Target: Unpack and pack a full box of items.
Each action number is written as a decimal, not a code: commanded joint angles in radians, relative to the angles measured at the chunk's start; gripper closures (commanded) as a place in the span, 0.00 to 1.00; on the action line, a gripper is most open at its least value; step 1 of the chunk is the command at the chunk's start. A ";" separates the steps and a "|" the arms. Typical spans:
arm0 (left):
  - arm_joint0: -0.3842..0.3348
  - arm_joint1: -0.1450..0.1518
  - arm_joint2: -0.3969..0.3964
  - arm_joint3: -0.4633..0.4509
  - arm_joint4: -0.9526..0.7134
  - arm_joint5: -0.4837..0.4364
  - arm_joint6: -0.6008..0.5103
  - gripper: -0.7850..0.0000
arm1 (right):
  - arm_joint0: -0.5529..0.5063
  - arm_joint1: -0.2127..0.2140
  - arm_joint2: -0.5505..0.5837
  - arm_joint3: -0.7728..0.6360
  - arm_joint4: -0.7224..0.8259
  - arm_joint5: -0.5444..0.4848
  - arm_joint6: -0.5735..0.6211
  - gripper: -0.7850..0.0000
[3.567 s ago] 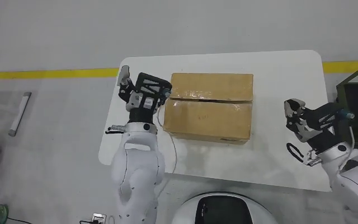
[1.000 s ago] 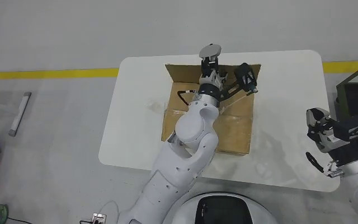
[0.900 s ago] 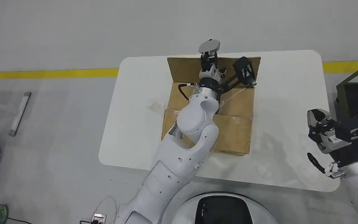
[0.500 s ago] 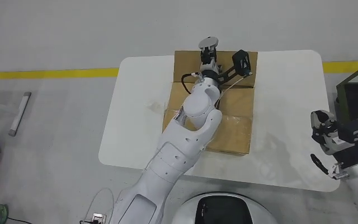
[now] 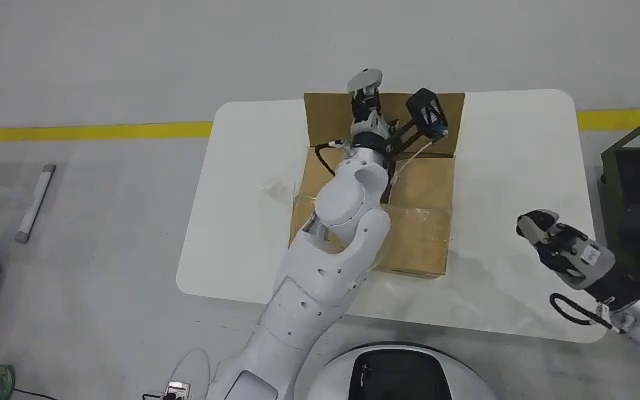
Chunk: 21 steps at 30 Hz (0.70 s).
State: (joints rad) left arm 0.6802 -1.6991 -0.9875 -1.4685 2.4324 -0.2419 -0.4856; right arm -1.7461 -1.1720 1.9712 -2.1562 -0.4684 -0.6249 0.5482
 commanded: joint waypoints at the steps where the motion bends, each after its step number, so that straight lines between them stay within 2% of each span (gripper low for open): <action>1: 0.078 0.010 -0.034 -0.123 -0.022 -0.055 -0.004 0.00 | 0.009 0.007 -0.002 0.000 0.003 -0.071 0.044 0.94; 3: 0.156 0.022 -0.064 -0.236 -0.023 -0.106 -0.008 0.00 | 0.017 0.012 -0.008 0.012 0.018 -0.095 0.061 0.89; 4: 0.197 0.027 -0.077 -0.289 -0.033 -0.129 -0.009 0.00 | 0.023 0.014 -0.010 0.012 0.016 -0.106 0.074 0.55; 5: 0.236 0.032 -0.089 -0.339 -0.041 -0.153 -0.014 0.00 | 0.031 0.017 -0.008 0.011 0.000 -0.111 0.081 0.00; 10: 0.418 0.050 -0.116 -0.550 -0.061 -0.214 -0.020 0.00 | 0.031 0.017 -0.008 0.011 0.000 -0.111 0.081 0.00; 13: 0.518 0.055 -0.128 -0.637 -0.107 -0.196 -0.023 0.00 | 0.031 0.017 -0.008 0.011 0.000 -0.111 0.081 0.00; 17: 0.610 0.061 -0.144 -0.688 -0.094 -0.104 -0.026 0.00 | 0.034 0.016 -0.012 0.011 -0.007 -0.088 0.056 0.00; 21: 0.656 0.067 -0.161 -0.694 -0.038 -0.007 -0.010 0.00 | 0.059 0.020 -0.061 -0.002 -0.048 -0.084 0.056 0.00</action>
State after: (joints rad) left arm 1.3295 -1.6333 -1.1461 -2.1617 2.3827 -0.2687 -0.5020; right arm -1.6943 -1.1525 1.9225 -2.1558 -0.5146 -0.7077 0.6033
